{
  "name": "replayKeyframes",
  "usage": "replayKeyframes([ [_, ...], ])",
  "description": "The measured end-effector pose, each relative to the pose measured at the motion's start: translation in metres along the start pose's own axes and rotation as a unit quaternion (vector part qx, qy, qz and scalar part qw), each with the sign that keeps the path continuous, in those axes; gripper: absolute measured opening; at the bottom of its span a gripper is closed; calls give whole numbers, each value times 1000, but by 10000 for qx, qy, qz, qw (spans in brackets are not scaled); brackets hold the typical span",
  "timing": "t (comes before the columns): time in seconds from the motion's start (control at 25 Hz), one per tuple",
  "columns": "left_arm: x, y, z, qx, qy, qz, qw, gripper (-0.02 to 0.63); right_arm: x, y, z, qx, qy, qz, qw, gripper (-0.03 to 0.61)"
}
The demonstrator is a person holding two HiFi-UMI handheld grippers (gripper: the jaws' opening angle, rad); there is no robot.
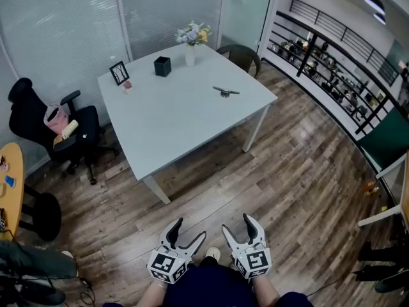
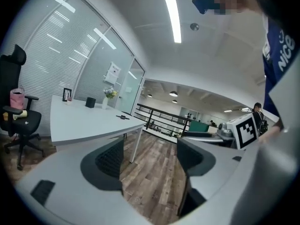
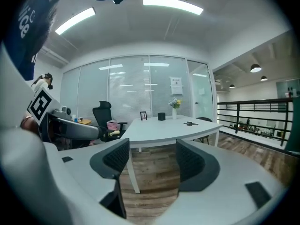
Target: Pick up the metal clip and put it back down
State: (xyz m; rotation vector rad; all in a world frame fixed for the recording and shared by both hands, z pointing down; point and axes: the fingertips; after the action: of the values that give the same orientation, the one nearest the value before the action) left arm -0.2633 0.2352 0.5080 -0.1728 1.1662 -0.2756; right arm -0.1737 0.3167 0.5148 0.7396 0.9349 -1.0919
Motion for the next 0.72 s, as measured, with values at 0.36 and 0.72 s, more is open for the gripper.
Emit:
replayKeyframes([
  [0.36, 12, -5, 13, 433, 228, -57, 9988, 400, -1, 18, -5, 5, -33, -315, 9995, 371],
  [0.72, 9, 18, 40, 497, 217, 58, 9985, 400, -10, 50, -12, 79, -9, -327, 9994, 405],
])
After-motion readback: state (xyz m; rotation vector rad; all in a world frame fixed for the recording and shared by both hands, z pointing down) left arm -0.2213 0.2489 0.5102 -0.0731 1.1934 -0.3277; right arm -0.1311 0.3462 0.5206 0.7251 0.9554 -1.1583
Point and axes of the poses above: the fingertips, and each gripper's own axes: z forward along the fingers, y to its right, x out of its top, and after that the axes turned 11 degrees about -y, right-handed
